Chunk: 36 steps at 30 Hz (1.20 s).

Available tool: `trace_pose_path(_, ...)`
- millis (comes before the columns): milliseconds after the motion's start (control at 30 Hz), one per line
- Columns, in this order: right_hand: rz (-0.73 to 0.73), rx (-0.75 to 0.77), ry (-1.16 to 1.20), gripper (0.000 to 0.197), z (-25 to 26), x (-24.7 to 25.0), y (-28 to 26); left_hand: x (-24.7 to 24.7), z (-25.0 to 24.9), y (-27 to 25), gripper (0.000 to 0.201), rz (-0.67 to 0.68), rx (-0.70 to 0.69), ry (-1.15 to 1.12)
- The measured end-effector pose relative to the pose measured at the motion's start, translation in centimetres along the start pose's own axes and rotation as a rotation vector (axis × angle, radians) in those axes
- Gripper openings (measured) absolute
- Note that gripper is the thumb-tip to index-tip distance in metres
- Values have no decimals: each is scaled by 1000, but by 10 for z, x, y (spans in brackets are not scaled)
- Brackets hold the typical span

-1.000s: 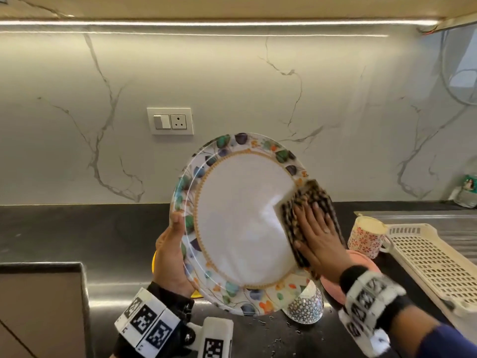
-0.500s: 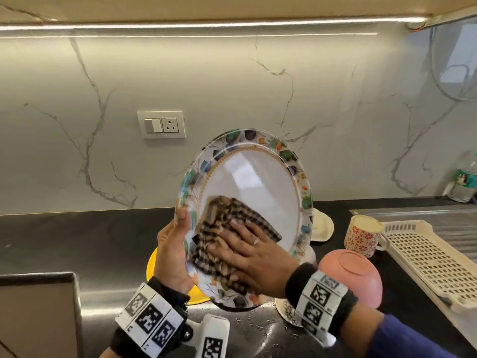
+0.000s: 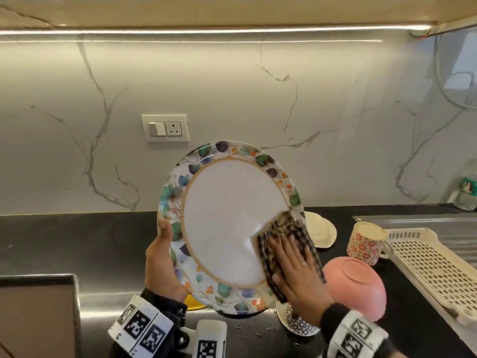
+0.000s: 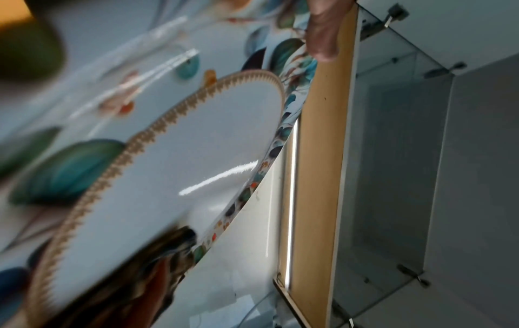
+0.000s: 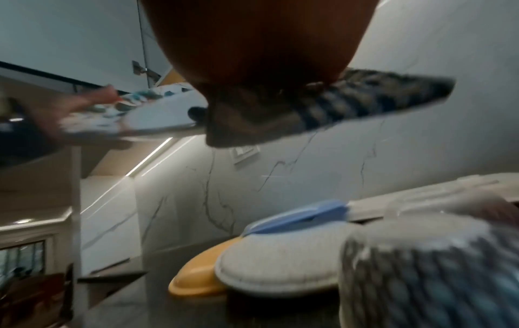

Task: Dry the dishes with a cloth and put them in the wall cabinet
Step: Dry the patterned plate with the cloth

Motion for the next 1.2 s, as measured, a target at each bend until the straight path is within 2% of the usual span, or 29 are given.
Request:
trace_pose_path(133, -92, 123, 23, 60, 24, -10, -24, 15, 2, 9, 64, -126, 35, 6)
trace_pose_path(200, -225, 157, 12, 49, 24, 8, -20, 19, 4, 14, 56, -165, 68, -17)
trace_pose_path(267, -368, 227, 6, 32, 24, 33, -11, 14, 2, 16, 52, -148, 90, -21)
trace_pose_path(333, -437, 271, 31, 25, 26, 59, 2, 6, -7, 16, 54, -79, 64, 8)
trace_pose_path(400, -495, 170, 221, 27, 21, 87, 18, 7, -14, 20, 62, -66, 30, 62)
trace_pose_path(467, -498, -30, 600, 35, 3, 101, 32, 13, -12, 23, 73, -99, 37, 203)
trace_pose_path(533, -523, -95, 821, 23, -11, 113, 40, 26, -1, 26, 80, -155, 52, 360)
trace_pose_path(567, -544, -98, 939, 18, -17, 116, 43, 33, 5, 27, 74, -183, 61, 399)
trace_pose_path(633, -556, -120, 1203, 43, -27, 111, 46, 49, 17, 29, 48, -235, 104, 413)
trace_pose_path(667, -553, -148, 1299, 48, -29, 108, 48, 54, 23, 29, 42, -217, 149, 389)
trace_pose_path(733, -540, -243, 1435, 34, -34, 102, 49, 55, 31, 28, 42, -133, 227, 269)
trace_pose_path(767, -550, -307, 1476, 28, -39, 97, 49, 56, 30, 29, 42, -104, 222, 214)
trace_pose_path(867, -590, -566, 1435, 15, -65, 74, 40, 56, 18, 28, 39, -84, 109, 125)
trace_pose_path(933, -643, -695, 1376, 18, -85, 57, 31, 46, 11, 27, 40, -55, 28, 127)
trace_pose_path(1033, -737, -847, 1241, 25, -109, 47, 18, 32, 3, 22, 42, -81, -50, 179)
trace_pose_path(1100, -850, -816, 1084, 26, -109, 67, 17, 25, -3, 19, 36, -88, -89, 213)
trace_pose_path(1167, -934, -627, 1042, 31, -86, 95, 31, 15, -8, 16, 35, -74, -116, 265)
trace_pose_path(1200, -913, -487, 1047, 36, -63, 109, 42, 8, -9, 14, 35, -67, -131, 297)
Point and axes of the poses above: each hand's wrist, its own y-axis towards the middle knuckle, its own x-axis out of the back of the hand, z = x × y, the point moved 6 cm from there along y, towards the middle knuckle, and after that the axes turned 9 degrees about x, right-handed, at the moved point
